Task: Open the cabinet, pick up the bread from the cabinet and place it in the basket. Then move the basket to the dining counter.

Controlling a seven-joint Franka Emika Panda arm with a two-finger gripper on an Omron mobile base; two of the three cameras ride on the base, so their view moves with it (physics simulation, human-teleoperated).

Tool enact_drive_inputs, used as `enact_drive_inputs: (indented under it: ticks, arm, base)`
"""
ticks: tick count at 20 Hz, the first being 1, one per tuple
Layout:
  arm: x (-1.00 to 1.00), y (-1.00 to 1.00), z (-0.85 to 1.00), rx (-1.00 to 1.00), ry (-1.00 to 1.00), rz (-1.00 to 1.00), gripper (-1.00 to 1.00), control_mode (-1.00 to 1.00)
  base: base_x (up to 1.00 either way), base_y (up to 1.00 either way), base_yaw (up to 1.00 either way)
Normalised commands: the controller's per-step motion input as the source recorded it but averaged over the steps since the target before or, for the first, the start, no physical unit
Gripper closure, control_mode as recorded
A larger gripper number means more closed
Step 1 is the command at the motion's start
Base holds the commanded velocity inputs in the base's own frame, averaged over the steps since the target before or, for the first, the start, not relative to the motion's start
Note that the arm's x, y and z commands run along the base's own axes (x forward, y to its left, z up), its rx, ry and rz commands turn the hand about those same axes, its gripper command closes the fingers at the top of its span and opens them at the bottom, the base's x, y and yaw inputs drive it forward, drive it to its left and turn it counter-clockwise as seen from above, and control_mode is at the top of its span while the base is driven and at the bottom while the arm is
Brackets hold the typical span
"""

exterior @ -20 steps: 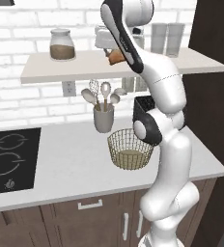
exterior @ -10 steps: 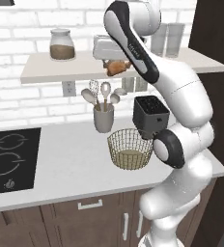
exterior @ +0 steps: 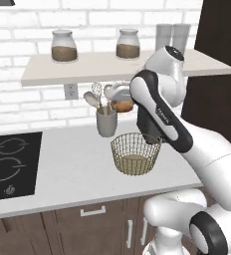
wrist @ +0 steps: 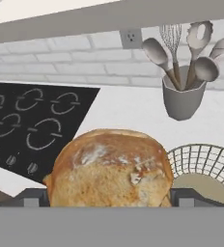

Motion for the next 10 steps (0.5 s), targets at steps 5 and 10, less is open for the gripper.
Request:
enact_drive_inputs:
  ticks: [5, 10]
  arm:
    - [0.04, 0.00, -0.39, 0.04, 0.00, 0.13, 1.00, -1.00]
    - [0.53, -0.19, -0.05, 0.00, 0.16, 0.00, 1.00, -1.00]
  base:
    - [0.00, 0.00, 0.00]
    - [0.00, 0.00, 0.00]
